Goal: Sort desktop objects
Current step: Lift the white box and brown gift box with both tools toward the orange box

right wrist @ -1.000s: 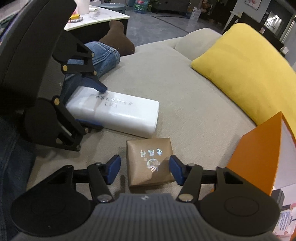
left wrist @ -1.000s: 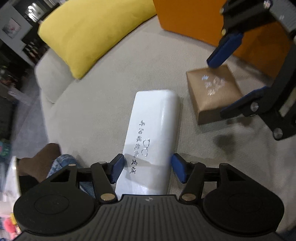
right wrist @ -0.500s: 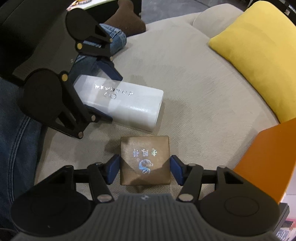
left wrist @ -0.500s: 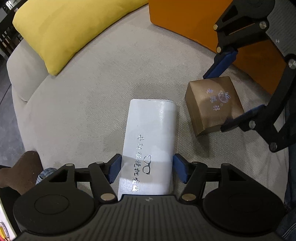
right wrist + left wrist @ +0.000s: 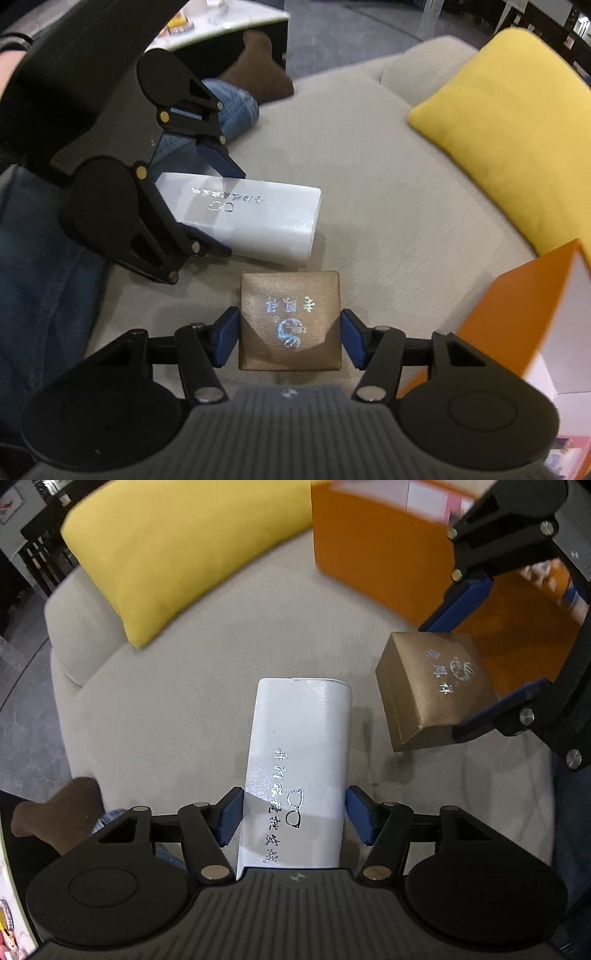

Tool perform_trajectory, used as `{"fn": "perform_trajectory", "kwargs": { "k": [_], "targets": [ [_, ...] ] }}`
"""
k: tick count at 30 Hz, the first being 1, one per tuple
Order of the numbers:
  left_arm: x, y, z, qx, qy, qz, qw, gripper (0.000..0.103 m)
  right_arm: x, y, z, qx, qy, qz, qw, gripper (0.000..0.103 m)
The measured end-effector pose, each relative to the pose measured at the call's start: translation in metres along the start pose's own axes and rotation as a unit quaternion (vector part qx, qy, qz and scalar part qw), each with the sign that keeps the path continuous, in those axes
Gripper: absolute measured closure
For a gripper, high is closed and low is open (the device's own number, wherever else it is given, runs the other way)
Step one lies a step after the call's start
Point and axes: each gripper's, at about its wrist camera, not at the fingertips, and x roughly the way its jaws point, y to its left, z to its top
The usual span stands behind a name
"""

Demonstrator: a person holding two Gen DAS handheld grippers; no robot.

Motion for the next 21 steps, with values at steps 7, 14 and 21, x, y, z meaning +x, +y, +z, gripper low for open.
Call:
{"fn": "perform_trajectory", "kwargs": {
  "k": [7,14,21],
  "targets": [
    [-0.050,-0.015,0.034,0.012,-0.045,-0.002,0.9989,0.033,-0.082,-0.023,-0.023,0.006,-0.049,-0.010,0.999,0.043],
    [-0.071,-0.031,0.080,0.023,-0.075,-0.004,0.9969,0.033,-0.147,-0.061,-0.056,0.000,-0.062,-0.081,0.995,0.043],
    [-0.071,-0.048,0.114,0.042,-0.081,-0.013,0.9957,0.033,-0.144,-0.113,-0.074,-0.030,-0.012,-0.094,0.995,0.043]
  ]
}}
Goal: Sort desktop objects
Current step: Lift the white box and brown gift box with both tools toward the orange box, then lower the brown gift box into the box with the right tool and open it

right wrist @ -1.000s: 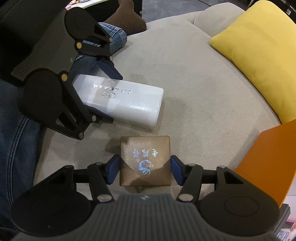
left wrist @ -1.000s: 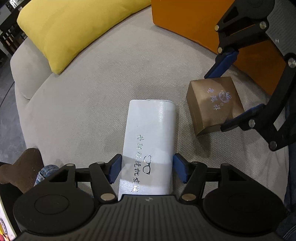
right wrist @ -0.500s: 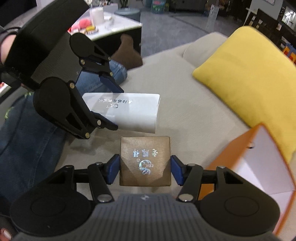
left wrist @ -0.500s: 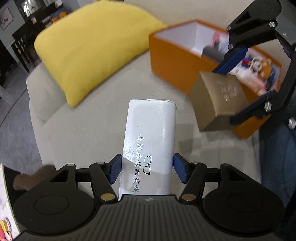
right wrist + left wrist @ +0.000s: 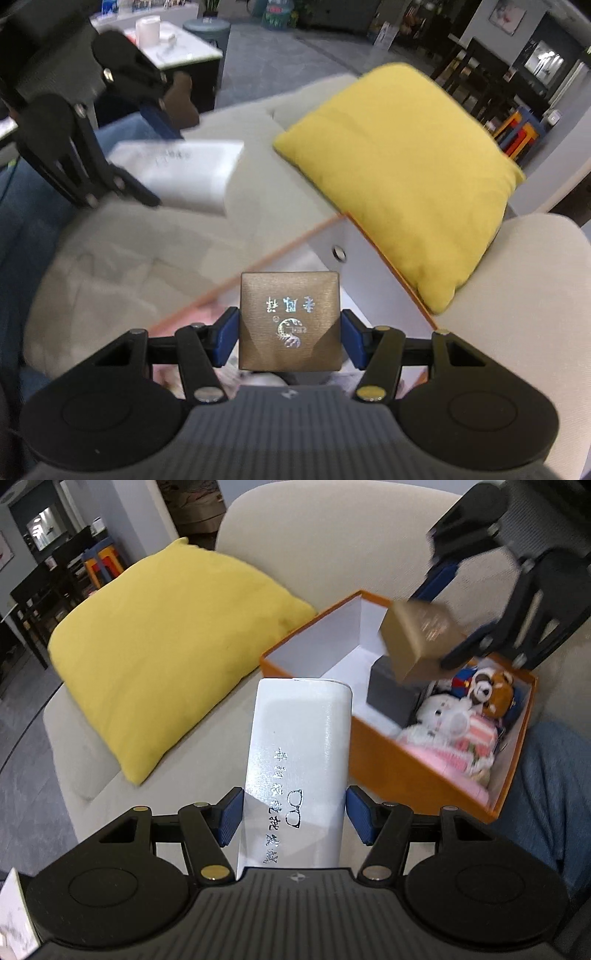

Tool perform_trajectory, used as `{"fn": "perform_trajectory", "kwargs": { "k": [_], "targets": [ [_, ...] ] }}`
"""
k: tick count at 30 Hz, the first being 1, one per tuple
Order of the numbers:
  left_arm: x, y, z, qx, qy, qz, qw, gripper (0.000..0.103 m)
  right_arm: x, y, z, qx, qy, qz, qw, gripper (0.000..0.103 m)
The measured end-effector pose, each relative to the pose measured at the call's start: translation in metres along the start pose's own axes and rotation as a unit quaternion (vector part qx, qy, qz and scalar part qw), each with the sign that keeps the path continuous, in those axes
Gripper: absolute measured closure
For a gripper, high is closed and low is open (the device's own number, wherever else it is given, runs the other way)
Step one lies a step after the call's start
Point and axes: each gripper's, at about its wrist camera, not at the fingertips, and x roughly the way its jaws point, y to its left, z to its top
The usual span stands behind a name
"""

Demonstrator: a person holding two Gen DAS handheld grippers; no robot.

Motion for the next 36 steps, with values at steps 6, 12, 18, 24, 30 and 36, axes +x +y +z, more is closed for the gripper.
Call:
{"fn": "perform_trajectory", "kwargs": {
  "k": [6,12,18,24,30,36],
  "targets": [
    [0.008,0.001,0.027,0.014,-0.008,-0.007,0.9998,0.033,0.054,-0.009,0.004,-0.066,0.011,0.060,0.996,0.043],
    [0.022,0.011,0.048,0.017,-0.012,-0.015,0.9997,0.033,0.110,-0.013,0.014,-0.149,0.057,0.091,0.983,0.043],
    [0.033,0.016,0.063,0.027,-0.017,-0.030,0.9990,0.033,0.149,-0.016,0.016,-0.193,0.095,0.140,0.967,0.043],
    [0.045,0.010,0.069,0.052,-0.011,-0.034,0.9980,0.033,0.158,-0.011,0.005,-0.215,0.106,0.166,0.956,0.043],
    [0.051,0.003,0.073,0.067,-0.002,-0.032,0.9972,0.033,0.152,-0.004,-0.007,-0.239,0.105,0.166,0.951,0.042],
    [0.050,-0.005,0.075,0.085,0.008,-0.026,0.9960,0.033,0.144,-0.008,0.001,-0.232,0.092,0.156,0.956,0.042]
  ]
}}
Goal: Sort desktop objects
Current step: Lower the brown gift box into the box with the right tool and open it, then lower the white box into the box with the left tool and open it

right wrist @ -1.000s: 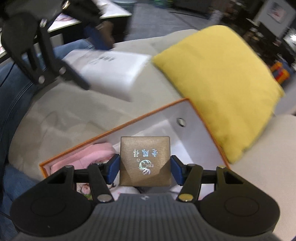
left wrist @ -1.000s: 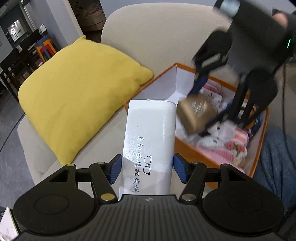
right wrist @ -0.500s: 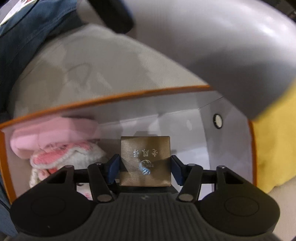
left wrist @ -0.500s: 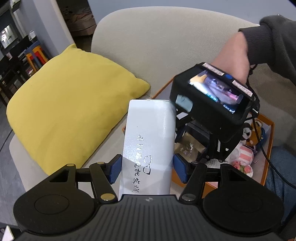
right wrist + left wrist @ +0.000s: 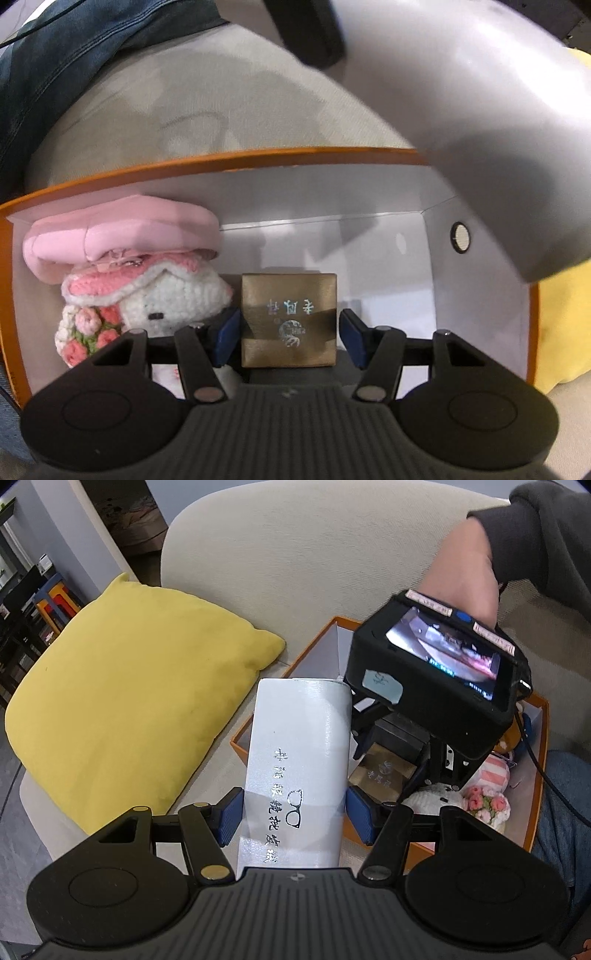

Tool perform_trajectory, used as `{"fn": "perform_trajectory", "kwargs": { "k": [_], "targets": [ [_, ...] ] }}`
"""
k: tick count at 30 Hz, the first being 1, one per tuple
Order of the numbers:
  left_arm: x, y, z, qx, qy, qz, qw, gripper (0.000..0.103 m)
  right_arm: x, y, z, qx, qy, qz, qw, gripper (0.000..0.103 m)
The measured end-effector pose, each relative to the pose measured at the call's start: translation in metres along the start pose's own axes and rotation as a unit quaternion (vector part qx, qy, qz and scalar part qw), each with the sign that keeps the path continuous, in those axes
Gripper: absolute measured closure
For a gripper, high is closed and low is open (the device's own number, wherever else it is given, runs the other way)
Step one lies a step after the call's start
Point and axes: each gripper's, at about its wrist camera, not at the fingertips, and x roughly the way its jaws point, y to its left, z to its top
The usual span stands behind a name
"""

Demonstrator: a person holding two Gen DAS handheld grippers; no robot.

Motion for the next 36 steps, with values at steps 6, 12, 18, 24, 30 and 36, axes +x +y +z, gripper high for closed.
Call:
{"fn": "perform_trajectory", "kwargs": {
  "k": [6,12,18,24,30,36],
  "targets": [
    [-0.002,-0.012,0.016,0.031,0.005,0.003,0.9995,0.033,-0.022,-0.005,0.000,0.010,-0.007,-0.032,0.999,0.042],
    [0.012,-0.030,0.050,0.080,-0.003,0.008,0.9968,0.033,-0.065,-0.008,-0.026,0.045,0.002,-0.078,0.996,0.044],
    [0.044,-0.047,0.074,0.159,0.008,0.003,0.9873,0.033,-0.085,-0.029,-0.051,0.112,0.011,-0.114,0.987,0.055],
    [0.091,-0.053,0.086,0.200,0.046,0.003,0.9786,0.033,-0.082,-0.043,-0.060,0.149,0.005,-0.141,0.979,0.062],
    [0.124,-0.061,0.079,0.237,0.069,-0.004,0.9690,0.033,-0.072,-0.049,-0.062,0.156,-0.011,-0.151,0.976,0.062],
    [0.152,-0.055,0.071,0.236,0.092,-0.002,0.9672,0.033,-0.060,-0.053,-0.061,0.161,-0.020,-0.153,0.975,0.062]
  ]
}}
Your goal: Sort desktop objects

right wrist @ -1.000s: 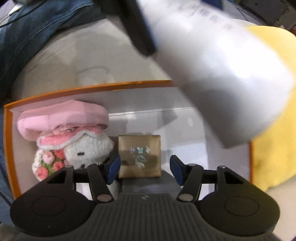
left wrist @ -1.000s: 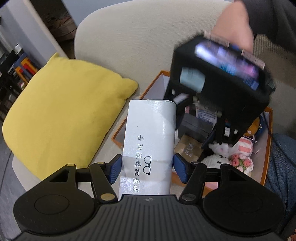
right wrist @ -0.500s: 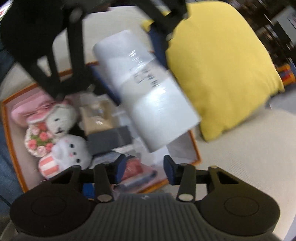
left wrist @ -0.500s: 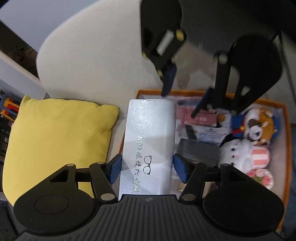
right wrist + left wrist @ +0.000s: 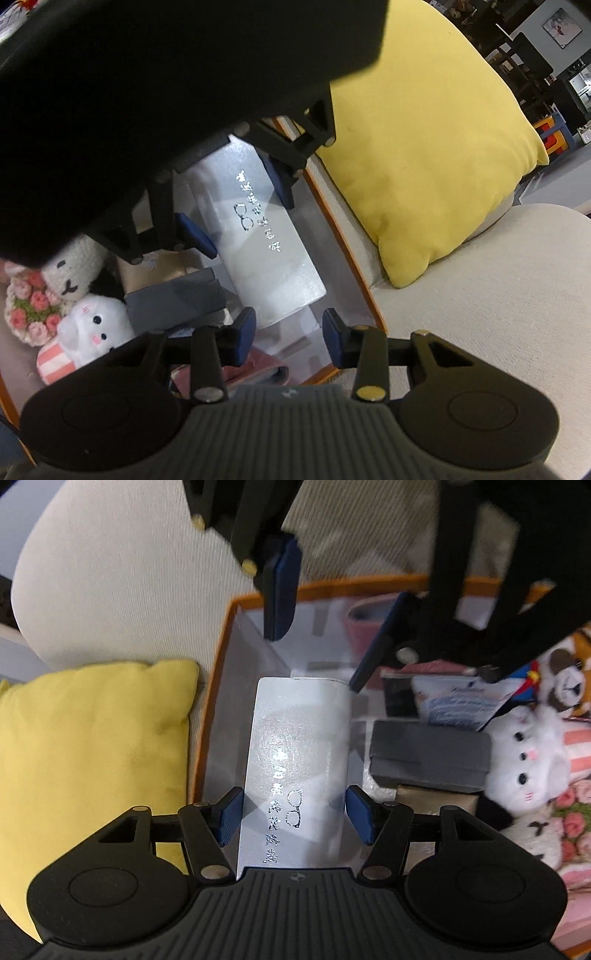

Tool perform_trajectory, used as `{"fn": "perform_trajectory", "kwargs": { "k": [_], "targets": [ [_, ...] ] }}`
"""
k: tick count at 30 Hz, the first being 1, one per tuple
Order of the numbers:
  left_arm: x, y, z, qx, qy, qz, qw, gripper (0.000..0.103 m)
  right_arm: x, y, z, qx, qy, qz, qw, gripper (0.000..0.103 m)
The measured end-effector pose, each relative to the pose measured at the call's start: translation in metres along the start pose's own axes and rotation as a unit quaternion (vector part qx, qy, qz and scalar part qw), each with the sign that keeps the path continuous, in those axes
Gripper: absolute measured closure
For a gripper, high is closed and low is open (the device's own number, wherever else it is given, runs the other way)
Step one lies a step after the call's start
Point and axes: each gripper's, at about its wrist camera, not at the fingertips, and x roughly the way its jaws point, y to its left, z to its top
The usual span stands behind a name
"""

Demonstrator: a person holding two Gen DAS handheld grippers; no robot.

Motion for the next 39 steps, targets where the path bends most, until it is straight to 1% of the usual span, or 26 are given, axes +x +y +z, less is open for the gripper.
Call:
{"fn": "perform_trajectory", "kwargs": {
  "k": [4,9,13,18,20,22,25,26,28,32,34,36,39],
  "targets": [
    [0.016,0.000,-0.005,-0.008,0.007,-0.009,0.9999,0.033,0.006,0.003,0.001,-0.009,0.002,0.004,1.000,0.062],
    [0.024,-0.009,-0.008,0.024,0.003,-0.013,0.9996,0.032,0.011,0.005,0.000,-0.013,0.008,0.006,1.000,0.062],
    [0.026,-0.012,-0.010,0.033,0.002,-0.009,0.9994,0.031,0.011,0.008,0.001,-0.018,0.012,0.005,1.000,0.062],
    [0.026,-0.009,-0.015,0.027,-0.003,-0.013,0.9995,0.031,0.010,0.013,0.001,-0.023,0.016,0.007,1.000,0.061],
    [0.025,-0.011,-0.011,0.028,-0.004,-0.013,0.9995,0.031,0.008,0.014,0.000,-0.022,0.017,0.006,1.000,0.061],
    [0.022,-0.006,-0.012,0.017,-0.005,-0.013,0.9998,0.031,0.006,0.014,-0.001,-0.020,0.017,0.005,1.000,0.061],
    [0.009,-0.001,-0.016,-0.003,-0.013,-0.010,0.9999,0.031,0.002,0.015,-0.002,-0.016,0.021,0.001,1.000,0.061],
    [-0.002,0.005,-0.010,-0.009,-0.016,-0.010,0.9998,0.031,0.000,0.015,-0.002,-0.013,0.021,0.001,1.000,0.061],
    [-0.021,0.003,-0.015,-0.025,-0.025,-0.008,0.9994,0.031,-0.003,0.006,0.002,-0.004,0.019,0.003,1.000,0.061],
    [-0.056,0.000,-0.023,-0.045,-0.033,0.003,0.9984,0.031,-0.019,0.007,0.001,0.021,0.018,0.004,1.000,0.061],
    [-0.072,-0.005,-0.027,-0.056,-0.033,0.010,0.9978,0.031,-0.030,0.012,0.003,0.028,0.017,0.003,0.999,0.061],
    [-0.087,-0.011,-0.031,-0.063,-0.034,0.016,0.9973,0.031,-0.032,0.025,0.000,0.033,0.014,0.003,0.999,0.060],
    [-0.112,-0.025,-0.038,-0.076,-0.034,0.030,0.9961,0.031,-0.049,0.039,0.001,0.043,0.012,0.001,0.999,0.060]
  ]
}}
